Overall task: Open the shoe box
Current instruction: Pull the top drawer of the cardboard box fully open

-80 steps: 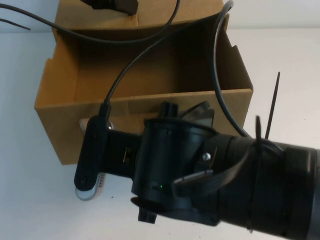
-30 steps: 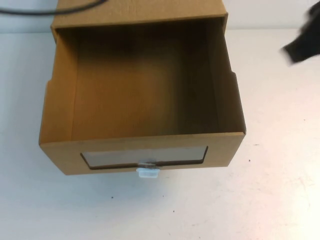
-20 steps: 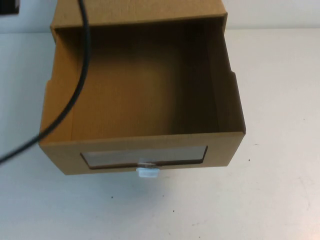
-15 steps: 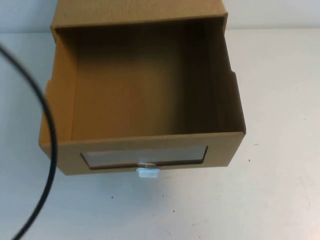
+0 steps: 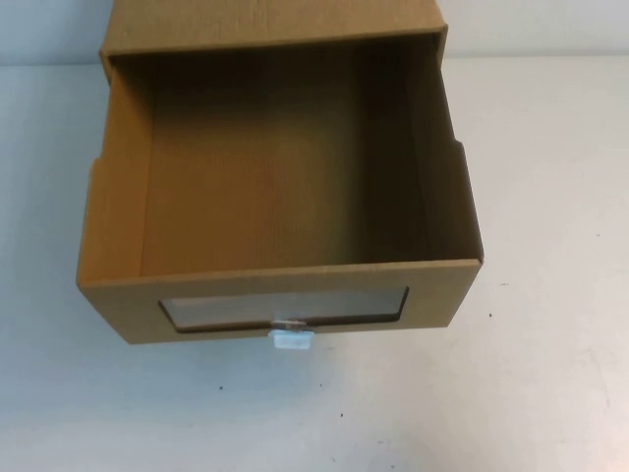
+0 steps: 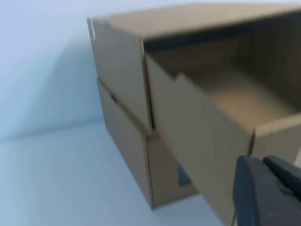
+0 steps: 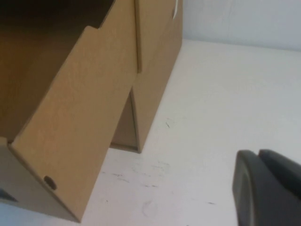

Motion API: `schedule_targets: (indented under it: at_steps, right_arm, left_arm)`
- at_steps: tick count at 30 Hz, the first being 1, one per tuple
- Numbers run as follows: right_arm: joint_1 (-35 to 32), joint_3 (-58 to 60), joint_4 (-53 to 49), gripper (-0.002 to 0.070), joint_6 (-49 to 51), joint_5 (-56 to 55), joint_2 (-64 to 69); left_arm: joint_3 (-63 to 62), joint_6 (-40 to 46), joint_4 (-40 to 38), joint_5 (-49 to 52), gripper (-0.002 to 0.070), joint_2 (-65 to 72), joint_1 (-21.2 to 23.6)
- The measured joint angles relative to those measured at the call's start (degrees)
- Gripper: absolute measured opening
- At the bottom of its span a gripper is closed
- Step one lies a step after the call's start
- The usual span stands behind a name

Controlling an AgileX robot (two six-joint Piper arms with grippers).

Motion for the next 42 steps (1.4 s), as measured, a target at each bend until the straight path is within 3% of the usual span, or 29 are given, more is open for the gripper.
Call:
schedule_targets:
  at_steps: [5,9,42]
  right_arm:
    - [0.0,5.11,3.31,-0.0014,0.0,-12.27,0.0]
    - [0.0,5.61,5.1,-0.0014,0.0,-15.07,-0.09]
    - [0.0,5.84,6.02,-0.0014,0.0,-15.3,-0.09]
  left_arm:
    - [10.82,-0.78,-0.1,-3.75,-0.0005,-4.63,0.0]
    - [16.8,-1.01,-0.1,-8.17,-0.0005,-4.89,0.0]
    - [17.83,-1.2,-0.1,-7.37,-0.0005,-4.89,0.0]
